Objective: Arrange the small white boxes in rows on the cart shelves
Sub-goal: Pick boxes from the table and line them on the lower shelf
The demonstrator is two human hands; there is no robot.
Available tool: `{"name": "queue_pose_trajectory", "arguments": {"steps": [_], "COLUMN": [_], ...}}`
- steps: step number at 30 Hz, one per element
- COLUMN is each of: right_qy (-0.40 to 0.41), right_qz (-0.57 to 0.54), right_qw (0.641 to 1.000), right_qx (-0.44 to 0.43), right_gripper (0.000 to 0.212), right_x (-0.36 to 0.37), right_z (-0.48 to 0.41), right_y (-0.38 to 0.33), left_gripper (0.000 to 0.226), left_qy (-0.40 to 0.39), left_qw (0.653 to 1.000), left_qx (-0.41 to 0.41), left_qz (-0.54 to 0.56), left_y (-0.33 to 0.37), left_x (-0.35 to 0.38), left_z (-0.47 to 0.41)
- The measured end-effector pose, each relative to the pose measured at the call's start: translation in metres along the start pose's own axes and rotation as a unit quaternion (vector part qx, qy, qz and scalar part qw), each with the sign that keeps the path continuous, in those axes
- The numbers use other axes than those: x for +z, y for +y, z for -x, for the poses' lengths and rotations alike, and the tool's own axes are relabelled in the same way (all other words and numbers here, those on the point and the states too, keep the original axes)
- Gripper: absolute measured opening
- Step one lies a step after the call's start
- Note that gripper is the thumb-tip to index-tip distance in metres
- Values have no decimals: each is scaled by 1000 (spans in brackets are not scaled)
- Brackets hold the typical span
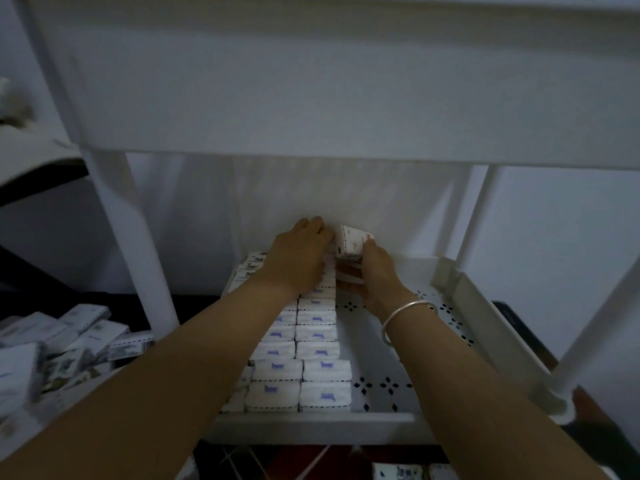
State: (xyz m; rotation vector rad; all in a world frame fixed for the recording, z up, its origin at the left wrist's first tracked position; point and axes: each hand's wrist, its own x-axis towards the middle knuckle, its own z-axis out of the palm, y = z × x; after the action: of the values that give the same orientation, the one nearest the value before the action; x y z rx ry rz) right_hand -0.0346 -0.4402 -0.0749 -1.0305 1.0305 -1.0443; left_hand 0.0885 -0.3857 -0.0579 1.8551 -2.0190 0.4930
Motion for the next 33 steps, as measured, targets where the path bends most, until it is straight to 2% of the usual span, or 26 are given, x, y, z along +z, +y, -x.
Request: {"name": "queue_pose_trajectory", "arguments": {"steps": [4,7,9,11,13,14,16,18,19,22,25,30,33], "right_qy": [7,38,58,64,61,56,28,-26,-62,-167,-219,-223,-196], "right_qz": [-12,-16,48,161,268,324,462,564,588,588,558,574,558], "right_qw": [1000,997,988,967,930,901,819,752,738,744,766,763,789], "right_qx": [1,-65,-134,-188,-243,-282,-339,-339,-326,-269,-233,-197,-167], "right_gripper": [47,34,25,20,18,21,28,30,30,26,18,22,32], "right_x": [-3,-11,-16,-20,-29,-37,-55,-71,-77,-87,-91,-93,-94], "right_z": [6,16,27,42,64,77,105,131,141,162,169,171,178], "right_y": [-3,-12,-21,-29,-35,-37,-42,-46,-46,-38,-24,-10,-8], "left_gripper": [39,40,39,41,48,52,56,55,54,54,56,45,35], "left_qy": [-73,-101,-121,-158,-201,-216,-219,-218,-220,-227,-220,-181,-150], "left_qw": [997,994,992,986,977,974,974,975,975,973,974,980,982], "left_qx": [-22,-34,-41,-59,-66,-61,-52,-36,-29,-16,-7,35,55], "left_qz": [-6,1,-3,16,30,26,5,-2,3,24,59,78,96], "left_y": [0,3,6,9,12,14,15,16,18,27,39,63,84], "left_x": [0,0,0,-2,-5,-7,-11,-16,-18,-29,-50,-97,-127], "left_z": [2,5,7,9,13,16,24,34,40,58,76,105,128]}}
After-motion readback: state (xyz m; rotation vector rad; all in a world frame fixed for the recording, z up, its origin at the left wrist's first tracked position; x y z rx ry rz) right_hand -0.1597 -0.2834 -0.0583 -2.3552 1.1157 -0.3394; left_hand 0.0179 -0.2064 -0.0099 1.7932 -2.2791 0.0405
